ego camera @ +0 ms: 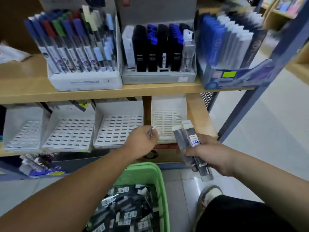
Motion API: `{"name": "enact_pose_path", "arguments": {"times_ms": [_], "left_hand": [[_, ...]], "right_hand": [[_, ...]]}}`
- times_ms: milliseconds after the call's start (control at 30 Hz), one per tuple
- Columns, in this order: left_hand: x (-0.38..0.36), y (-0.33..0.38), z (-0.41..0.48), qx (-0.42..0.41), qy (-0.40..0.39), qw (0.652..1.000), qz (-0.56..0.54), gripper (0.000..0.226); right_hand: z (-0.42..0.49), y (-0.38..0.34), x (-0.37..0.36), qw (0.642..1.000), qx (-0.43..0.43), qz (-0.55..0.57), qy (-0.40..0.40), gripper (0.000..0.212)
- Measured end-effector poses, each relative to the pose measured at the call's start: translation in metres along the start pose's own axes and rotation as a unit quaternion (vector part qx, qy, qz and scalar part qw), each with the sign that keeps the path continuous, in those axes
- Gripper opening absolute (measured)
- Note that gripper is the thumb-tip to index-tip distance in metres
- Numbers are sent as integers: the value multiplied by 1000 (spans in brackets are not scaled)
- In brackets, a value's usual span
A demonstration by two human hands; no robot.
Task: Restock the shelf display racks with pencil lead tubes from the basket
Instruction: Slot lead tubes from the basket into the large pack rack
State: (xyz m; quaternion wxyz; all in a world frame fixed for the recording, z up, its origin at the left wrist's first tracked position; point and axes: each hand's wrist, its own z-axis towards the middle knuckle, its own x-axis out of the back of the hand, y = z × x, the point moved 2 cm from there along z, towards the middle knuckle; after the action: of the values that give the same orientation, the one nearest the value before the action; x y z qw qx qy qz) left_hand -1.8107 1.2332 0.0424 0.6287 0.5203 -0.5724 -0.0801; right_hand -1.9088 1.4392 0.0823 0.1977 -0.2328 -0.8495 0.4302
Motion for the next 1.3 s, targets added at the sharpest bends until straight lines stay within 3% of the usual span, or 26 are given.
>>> {"name": "enact_pose_path", "arguments": {"times_ms": [100, 233, 367, 533, 633, 700, 767, 867, 967, 1100, 1167, 1300], "left_hand": [[-12, -6, 16, 24, -25, 999, 34, 13], [-26, -8, 25, 61, -27, 997, -34, 15], [-32, -10, 12, 53, -54, 996, -46, 20], [-25, -13, -7, 57, -59, 995, -55, 14], [-16, 4, -20, 53, 9, 992, -112, 21], [-6, 25, -33, 88, 50, 971, -216, 39], [0, 42, -47, 155, 14, 931, -330, 57], [2, 52, -61, 200, -52, 900, -383, 71], [4, 43, -64, 219, -44, 867, -445, 68], [5, 25, -64, 237, -23, 820, -520, 61], [6, 19, -63, 246, 14, 811, -531, 65], [28, 4, -62, 268, 82, 811, -513, 71]], "right_hand": [[4, 5, 4, 1000, -7, 25, 1, 24], [9, -1, -4, 999, -12, 39, -27, 26], [14, -7, -4, 999, -10, 36, -24, 21], [16, -21, -7, 999, -2, 49, -5, 31], [16, -29, -6, 998, 7, 64, -7, 32], [15, -33, -8, 998, 8, 64, -23, 32], [13, -35, -15, 997, 9, 59, -51, 34], [8, -40, -31, 993, 22, 49, -106, 30], [5, -47, -49, 988, 39, 56, -137, 26], [19, -49, -68, 991, 73, 99, -60, 42], [27, -50, -77, 990, 77, 114, -23, 43], [36, -51, -91, 989, 60, 125, -48, 35]]}}
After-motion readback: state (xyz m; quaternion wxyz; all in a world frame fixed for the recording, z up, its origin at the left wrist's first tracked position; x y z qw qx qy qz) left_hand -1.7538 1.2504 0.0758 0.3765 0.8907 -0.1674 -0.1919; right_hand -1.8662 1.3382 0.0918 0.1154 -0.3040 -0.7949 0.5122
